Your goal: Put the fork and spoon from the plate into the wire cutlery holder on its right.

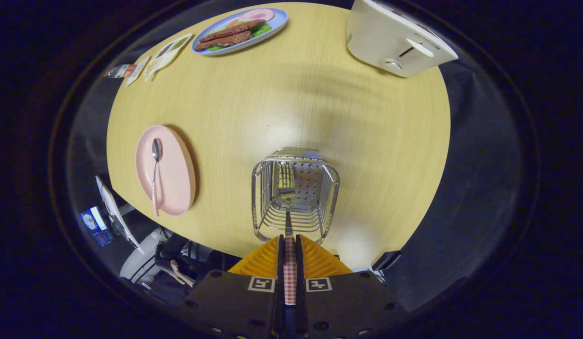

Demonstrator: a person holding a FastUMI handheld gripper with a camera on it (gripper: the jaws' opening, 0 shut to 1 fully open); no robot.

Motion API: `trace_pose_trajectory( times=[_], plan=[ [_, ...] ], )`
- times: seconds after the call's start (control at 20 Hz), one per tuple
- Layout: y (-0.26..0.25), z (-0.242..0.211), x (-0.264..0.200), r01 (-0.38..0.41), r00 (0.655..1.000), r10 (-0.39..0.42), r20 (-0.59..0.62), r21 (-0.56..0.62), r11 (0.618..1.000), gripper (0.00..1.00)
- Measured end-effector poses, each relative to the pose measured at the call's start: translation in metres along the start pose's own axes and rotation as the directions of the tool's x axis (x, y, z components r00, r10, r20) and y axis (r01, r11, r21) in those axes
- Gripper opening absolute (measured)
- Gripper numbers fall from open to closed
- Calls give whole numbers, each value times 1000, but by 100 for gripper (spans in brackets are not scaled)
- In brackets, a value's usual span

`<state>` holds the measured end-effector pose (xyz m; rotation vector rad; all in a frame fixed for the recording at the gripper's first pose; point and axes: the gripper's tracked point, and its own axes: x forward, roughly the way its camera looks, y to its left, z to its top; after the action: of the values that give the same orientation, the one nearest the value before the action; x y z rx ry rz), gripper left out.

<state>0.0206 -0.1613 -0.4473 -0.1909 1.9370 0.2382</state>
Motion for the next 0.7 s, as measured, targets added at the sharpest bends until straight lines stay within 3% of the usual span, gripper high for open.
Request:
trace_pose_trajectory(
  times=[0.15,0.25,0.35,0.4,0.7],
  plan=[
    [1,6,-9,3,998,-4,60,7,1000,11],
    [-1,9,-19,17,993,-19,114,21,1000,18],
    [2,9,-28,34,986,-38,162,23,999,30],
    [6,9,-33,36,982,-41,183,29,999,41],
    [67,-2,-51,-23,952,2,307,66,998,73]
  ],
)
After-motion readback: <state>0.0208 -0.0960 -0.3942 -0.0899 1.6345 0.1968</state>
